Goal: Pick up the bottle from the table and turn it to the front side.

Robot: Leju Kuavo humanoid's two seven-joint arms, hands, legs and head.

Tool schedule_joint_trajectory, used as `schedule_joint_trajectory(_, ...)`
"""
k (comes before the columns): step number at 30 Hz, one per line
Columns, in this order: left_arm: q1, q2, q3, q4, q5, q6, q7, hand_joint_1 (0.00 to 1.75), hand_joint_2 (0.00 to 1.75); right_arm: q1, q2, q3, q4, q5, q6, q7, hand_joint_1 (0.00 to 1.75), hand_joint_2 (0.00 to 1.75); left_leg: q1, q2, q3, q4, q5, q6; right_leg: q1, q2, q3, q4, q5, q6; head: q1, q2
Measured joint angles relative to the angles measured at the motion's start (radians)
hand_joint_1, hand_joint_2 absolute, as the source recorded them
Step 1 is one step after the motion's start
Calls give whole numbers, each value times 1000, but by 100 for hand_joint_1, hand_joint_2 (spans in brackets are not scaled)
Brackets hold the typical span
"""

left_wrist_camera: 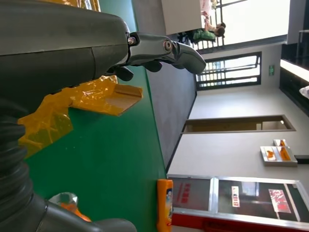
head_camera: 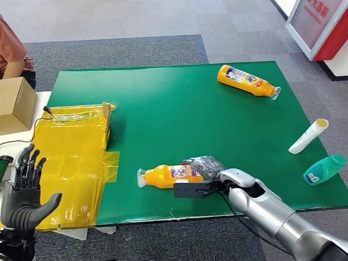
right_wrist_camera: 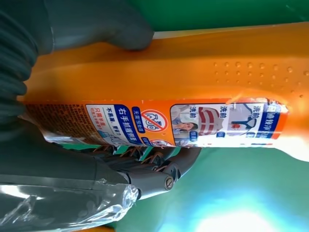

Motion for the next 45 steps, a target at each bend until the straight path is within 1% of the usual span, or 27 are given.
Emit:
schedule_joint_trajectory(3,0,0,0,1,5,0,0,0,175,34,-13,-65,-32,-130,-1,-40,175,175,0,0,0,0,0,0,0,0,0,0,0,0,0,0)
schedule_joint_trajectory(7,-9,6,-2,8,24,1,-7,0,175,88,-21,-187,-87,-324,10,-140,175,175,0,0,0,0,0,0,0,0,0,0,0,0,0,0)
schedule_joint_trajectory(9,-19,12,-4,11,35,5,-13,0,175,113,-20,-252,-116,-395,21,-185,175,175,0,0,0,0,0,0,0,0,0,0,0,0,0,0)
schedule_joint_trajectory(12,-38,23,-13,13,51,13,-17,0,175,142,-11,-347,-157,-482,43,-231,175,175,0,0,0,0,0,0,0,0,0,0,0,0,0,0)
schedule_joint_trajectory(16,-72,37,-25,18,91,18,-17,0,175,170,22,-463,-202,-636,99,-277,175,175,0,0,0,0,0,0,0,0,0,0,0,0,0,0)
schedule_joint_trajectory(19,-112,46,-39,32,149,13,-11,0,175,185,69,-548,-230,-758,142,-303,175,175,0,0,0,0,0,0,0,0,0,0,0,0,0,0)
schedule_joint_trajectory(21,-142,51,-53,46,189,4,1,0,175,188,100,-585,-241,-800,154,-310,175,175,0,0,0,0,1,0,0,0,0,0,1,0,0,0)
schedule_joint_trajectory(25,-203,56,-92,89,266,-20,32,0,175,187,153,-619,-249,-828,161,-319,175,175,0,0,0,0,1,0,0,0,-1,0,1,0,0,0)
schedule_joint_trajectory(31,-319,51,-180,190,385,-28,93,0,175,169,232,-627,-249,-836,157,-343,175,175,0,0,0,0,2,0,0,0,-1,0,2,0,0,0)
schedule_joint_trajectory(33,-355,46,-210,220,406,-22,108,0,175,165,256,-625,-248,-813,138,-355,175,175,0,0,0,0,2,0,0,0,-1,0,2,0,0,0)
schedule_joint_trajectory(37,-418,35,-269,267,456,-8,143,0,175,164,295,-606,-248,-724,72,-385,175,175,0,0,0,0,2,0,0,0,-1,0,2,0,0,0)
schedule_joint_trajectory(42,-480,23,-338,307,453,27,167,0,175,164,319,-565,-241,-636,7,-406,175,175,0,0,-1,0,2,0,0,0,-1,0,2,0,0,0)
schedule_joint_trajectory(45,-503,18,-370,325,455,25,180,0,175,163,324,-548,-236,-595,-18,-415,175,175,0,0,-1,0,2,0,0,0,-1,0,2,0,0,0)
